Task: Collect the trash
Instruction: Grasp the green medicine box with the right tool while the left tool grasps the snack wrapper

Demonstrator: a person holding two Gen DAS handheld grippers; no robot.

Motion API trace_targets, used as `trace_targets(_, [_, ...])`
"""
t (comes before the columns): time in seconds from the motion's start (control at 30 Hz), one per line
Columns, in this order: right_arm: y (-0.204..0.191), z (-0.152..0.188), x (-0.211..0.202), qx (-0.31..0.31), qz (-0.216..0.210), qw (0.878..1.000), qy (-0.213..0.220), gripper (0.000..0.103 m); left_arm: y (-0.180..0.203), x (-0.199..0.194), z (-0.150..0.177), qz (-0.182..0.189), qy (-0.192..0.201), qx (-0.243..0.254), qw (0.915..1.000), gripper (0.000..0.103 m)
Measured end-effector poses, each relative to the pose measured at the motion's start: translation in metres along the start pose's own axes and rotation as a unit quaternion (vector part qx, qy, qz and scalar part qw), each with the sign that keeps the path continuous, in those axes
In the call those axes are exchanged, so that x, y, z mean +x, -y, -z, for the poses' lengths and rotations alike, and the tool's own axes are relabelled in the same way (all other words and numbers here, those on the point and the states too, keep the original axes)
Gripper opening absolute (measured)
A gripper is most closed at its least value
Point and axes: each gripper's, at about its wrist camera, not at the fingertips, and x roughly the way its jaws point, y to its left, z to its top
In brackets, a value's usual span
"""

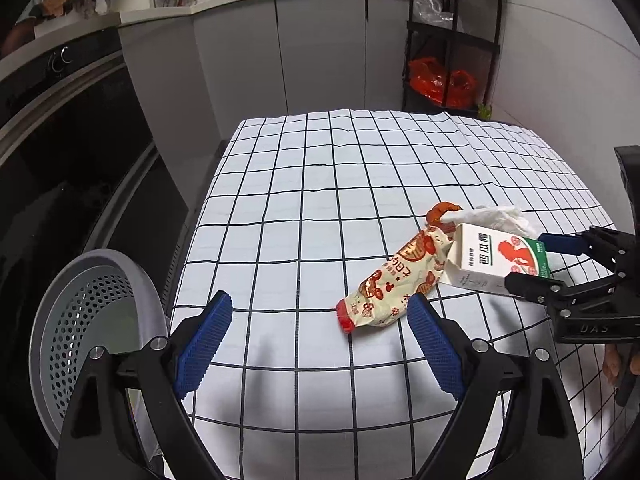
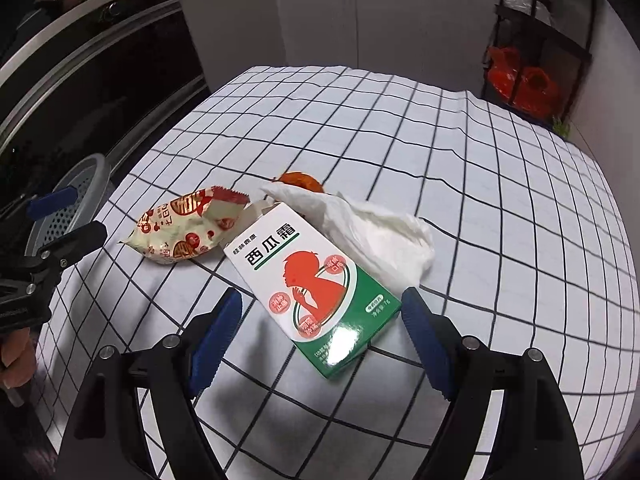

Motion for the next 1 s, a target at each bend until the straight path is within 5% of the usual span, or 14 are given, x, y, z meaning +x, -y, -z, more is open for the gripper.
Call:
trace_targets(0.4, [-0.026,-0.004,0.003,-0.023,-0.051,0.998,-0.028,0.078,-0.005,0.000,0.000,-0.004,0.002,-0.008,1.0000,0.087])
trace_targets(0.77, [-0.041,-0.013,0.029,-0.014,-0.037,0.999,-0.029,0.077,-0.004,0.002,0.001,-0.009,0.004,-0.005,0.9999,0.087])
trace_targets(0.8, [-0.043,-0.012,0.030,-0.017,-0.036,0.999,-0.030,0.076,-0.004,0.002,0.001,-0.009,0.004,-0.005,0.9999,0.087])
trace_targets(0.87, [-0.045,-0.009,0.031,-0.022,-0.033,0.999,-0.033,0.054,-0.005,0.002,0.001,-0.003,0.002,-0.004,1.0000,0.087])
trace_targets(1.0, [-0.040,-0.004,0.025,0.003,-0.045,0.999,-0.028,0.051,-0.004,0.004,0.001,0.000,0.000,-0.003,1.0000,0.088])
